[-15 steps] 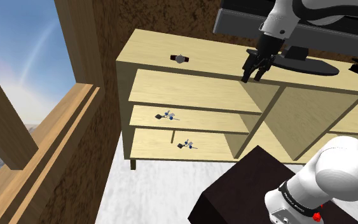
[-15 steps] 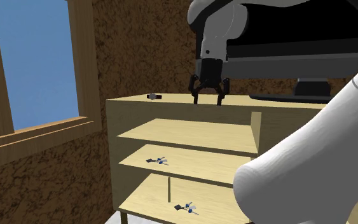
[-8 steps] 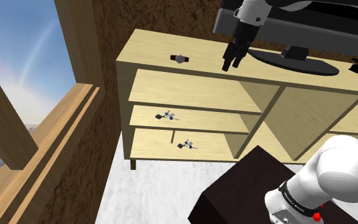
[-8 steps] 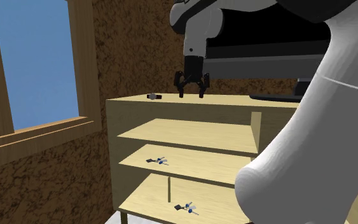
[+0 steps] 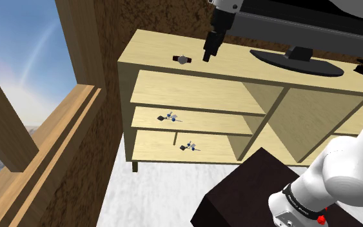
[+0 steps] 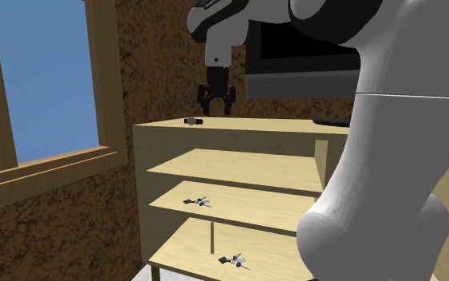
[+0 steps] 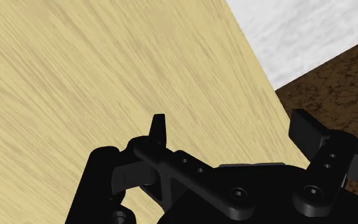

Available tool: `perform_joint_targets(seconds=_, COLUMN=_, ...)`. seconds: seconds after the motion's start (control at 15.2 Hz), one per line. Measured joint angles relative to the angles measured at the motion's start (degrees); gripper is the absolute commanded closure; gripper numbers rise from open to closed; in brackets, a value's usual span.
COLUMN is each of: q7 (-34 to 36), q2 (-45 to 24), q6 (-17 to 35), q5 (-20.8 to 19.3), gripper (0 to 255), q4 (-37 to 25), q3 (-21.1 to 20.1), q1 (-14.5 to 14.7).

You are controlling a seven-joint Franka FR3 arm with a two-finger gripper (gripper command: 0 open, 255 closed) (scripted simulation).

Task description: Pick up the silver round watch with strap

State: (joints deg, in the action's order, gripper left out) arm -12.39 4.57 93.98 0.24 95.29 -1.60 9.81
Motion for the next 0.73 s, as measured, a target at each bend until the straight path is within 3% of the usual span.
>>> perform_joint_targets(seconds=0.59, q7=-8.02, q2=-18.08, q6=-6.67, q5=-4.79, gripper=0, q4=-27.12, q3=-4.33, q1=4.94)
perform_joint_targets(seconds=0.73, q7=-8.73, q2=-20.07, q6=-6.83, q5=-5.38, gripper=0, q4=-29.49, q3=-4.74, q1=5.59)
